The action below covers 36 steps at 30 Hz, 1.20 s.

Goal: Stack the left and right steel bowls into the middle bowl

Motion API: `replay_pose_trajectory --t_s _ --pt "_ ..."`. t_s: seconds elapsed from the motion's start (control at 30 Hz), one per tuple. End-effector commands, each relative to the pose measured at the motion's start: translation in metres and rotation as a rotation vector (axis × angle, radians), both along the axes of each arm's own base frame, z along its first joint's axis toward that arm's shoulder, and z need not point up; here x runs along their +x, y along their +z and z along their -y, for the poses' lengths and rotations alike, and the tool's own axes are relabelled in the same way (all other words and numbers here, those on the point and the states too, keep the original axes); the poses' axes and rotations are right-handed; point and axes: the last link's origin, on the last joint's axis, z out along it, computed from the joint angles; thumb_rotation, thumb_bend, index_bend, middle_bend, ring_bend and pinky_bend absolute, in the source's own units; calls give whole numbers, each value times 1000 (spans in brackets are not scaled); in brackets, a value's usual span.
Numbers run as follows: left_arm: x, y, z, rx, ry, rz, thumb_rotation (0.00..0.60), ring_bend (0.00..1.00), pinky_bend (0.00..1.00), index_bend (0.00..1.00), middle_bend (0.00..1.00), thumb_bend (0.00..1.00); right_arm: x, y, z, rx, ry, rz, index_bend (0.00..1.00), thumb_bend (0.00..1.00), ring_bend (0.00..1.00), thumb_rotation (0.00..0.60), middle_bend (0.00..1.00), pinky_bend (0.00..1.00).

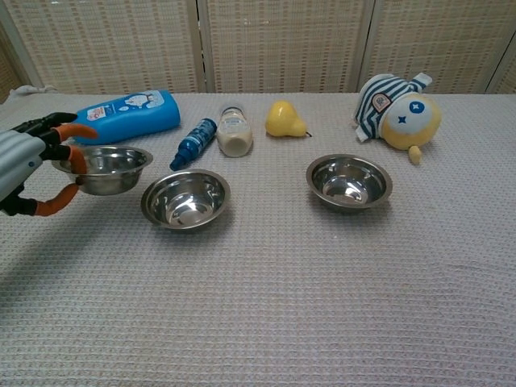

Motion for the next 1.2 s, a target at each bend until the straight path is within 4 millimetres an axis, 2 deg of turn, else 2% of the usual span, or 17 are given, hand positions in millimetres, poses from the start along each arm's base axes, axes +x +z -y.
replay_pose_trajectory --t_s 0.03,0.23,0.3,0.37,0.43,0.47,0.53,0.7,0.8,0.97,1.2 --pt "29 -19 -5 -29 -53 3 600 0 134 757 148 648 0 1 0 -3 -1 3 0 101 0 600 0 0" --pt "40 -40 0 -90 -57 -18 600 0 136 719 154 637 0 4 -1 -7 1 9 0 101 0 600 0 0" --pt "40 -45 0 -104 -44 -49 600 0 136 583 141 601 0 3 -1 -6 0 10 0 102 0 600 0 0" --pt "40 -49 1 -121 -23 -60 600 0 136 311 97 532 1 3 -2 -3 0 12 0 102 0 600 0 0" --pt "42 -50 3 -147 -4 -44 600 0 136 153 60 494 1 2 -2 2 -2 12 0 101 0 600 0 0" --pt "43 -50 5 -160 1 -34 600 0 136 82 40 478 0 1 -2 5 -3 11 0 101 0 600 0 0" --pt "46 -48 9 -183 7 -20 600 0 135 23 23 461 0 -1 -1 15 -4 9 0 101 0 600 0 0" --pt "53 -42 20 -218 -10 -21 600 0 135 0 1 442 2 -10 2 50 0 6 0 101 0 600 0 0" --pt "53 -35 27 -238 0 -29 600 0 135 0 0 441 9 -22 14 99 35 3 0 101 0 600 0 0" --pt "41 -17 39 -205 24 -57 600 0 132 0 0 442 27 -48 54 215 98 -32 0 101 0 600 0 0" --pt "8 17 51 -119 129 -71 600 0 131 0 0 442 59 -103 115 390 160 -49 0 102 0 600 0 0"
